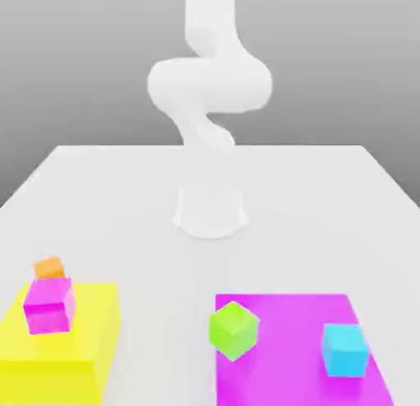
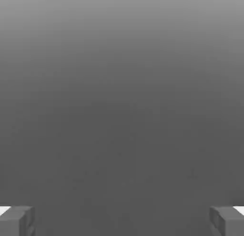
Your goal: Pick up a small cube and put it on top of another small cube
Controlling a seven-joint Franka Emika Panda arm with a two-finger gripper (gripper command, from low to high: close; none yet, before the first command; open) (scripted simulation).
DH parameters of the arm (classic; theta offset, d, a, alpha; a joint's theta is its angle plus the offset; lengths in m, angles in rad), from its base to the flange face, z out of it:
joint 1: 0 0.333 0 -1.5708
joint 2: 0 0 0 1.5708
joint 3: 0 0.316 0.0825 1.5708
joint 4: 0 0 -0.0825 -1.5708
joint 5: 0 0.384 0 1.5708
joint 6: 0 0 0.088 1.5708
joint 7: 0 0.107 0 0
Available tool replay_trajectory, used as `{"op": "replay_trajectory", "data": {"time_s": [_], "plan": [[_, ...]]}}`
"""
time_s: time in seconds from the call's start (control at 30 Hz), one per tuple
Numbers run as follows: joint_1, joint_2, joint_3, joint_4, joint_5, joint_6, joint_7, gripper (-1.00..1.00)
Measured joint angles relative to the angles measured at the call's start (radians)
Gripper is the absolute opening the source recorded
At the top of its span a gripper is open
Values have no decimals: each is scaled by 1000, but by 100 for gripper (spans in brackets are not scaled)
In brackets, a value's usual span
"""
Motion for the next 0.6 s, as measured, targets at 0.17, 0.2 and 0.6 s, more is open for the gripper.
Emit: {"op": "replay_trajectory", "data": {"time_s": [0.17, 0.2, 0.6], "plan": [[-111, 148, -41, -78, -67, 89, 65, 0], [-133, 176, -51, -93, -78, 106, 76, 0], [-356, 517, -226, -275, -138, 315, 157, 0]]}}
